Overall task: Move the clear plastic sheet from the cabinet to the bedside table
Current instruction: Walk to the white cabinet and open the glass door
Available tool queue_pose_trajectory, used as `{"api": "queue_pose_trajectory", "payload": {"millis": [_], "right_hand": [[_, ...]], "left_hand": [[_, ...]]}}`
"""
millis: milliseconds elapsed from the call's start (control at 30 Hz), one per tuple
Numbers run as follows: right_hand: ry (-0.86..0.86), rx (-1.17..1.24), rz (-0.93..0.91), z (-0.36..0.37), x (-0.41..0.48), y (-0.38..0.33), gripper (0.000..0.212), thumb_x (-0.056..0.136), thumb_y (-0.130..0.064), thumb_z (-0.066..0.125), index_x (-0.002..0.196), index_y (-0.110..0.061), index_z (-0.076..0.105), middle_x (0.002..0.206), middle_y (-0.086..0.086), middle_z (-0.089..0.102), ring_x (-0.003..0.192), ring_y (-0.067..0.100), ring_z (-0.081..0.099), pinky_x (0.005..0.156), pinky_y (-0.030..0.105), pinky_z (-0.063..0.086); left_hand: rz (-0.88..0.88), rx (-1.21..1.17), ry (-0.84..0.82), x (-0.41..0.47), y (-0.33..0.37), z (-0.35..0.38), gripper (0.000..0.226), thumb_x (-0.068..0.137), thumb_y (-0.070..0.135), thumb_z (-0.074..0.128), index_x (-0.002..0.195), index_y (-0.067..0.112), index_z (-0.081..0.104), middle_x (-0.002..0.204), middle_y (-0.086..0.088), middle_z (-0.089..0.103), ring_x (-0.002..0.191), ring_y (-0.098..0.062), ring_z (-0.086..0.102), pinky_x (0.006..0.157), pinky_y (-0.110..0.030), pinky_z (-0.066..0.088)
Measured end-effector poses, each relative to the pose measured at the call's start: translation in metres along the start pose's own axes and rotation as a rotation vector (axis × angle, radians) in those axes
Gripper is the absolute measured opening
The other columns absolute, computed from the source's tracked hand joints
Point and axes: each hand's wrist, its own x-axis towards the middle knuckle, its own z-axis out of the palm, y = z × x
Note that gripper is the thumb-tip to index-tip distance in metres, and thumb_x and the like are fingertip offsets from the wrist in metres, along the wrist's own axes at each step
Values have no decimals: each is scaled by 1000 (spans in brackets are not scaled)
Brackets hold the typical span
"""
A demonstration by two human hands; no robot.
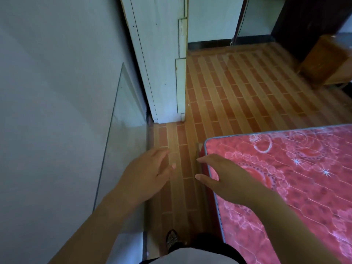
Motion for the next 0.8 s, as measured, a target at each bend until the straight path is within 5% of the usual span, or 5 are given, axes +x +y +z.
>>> {"api": "queue_pose_trajectory", "payload": {"millis": [233,367,633,800], "right_hand": [[-30,8,40,-33,106,25,42,89,-40,52,128,-25,46,131,-7,49,118,9,44,88,14,30],[-35,20,34,-66,190,50,23,89,-36,53,109,-26,54,120,-4,57,109,14,53,90,25,42],[-88,-19,124,-143,318,95,43,91,-37,50,132,-28,41,138,-3,45,118,13,47,89,20,33],[-119,43,152,-163,395,110,40,91,-27,53,129,-19,46,132,1,50,117,14,48,87,15,31]], "left_hand": [[32,-44,-100,115,-30,-28,51,92,48,37,139,31,29,146,9,35,130,-10,36,106,-34,35],[7,-11,-90,202,-42,-46,52,91,50,36,138,28,30,141,6,41,121,-12,45,100,-31,38],[44,-97,-60,350,-42,-90,48,89,52,38,135,35,34,137,10,45,120,-9,44,100,-33,40],[30,-108,-68,419,-56,-111,48,91,48,39,136,34,33,139,11,42,124,-7,41,103,-28,35]]}}
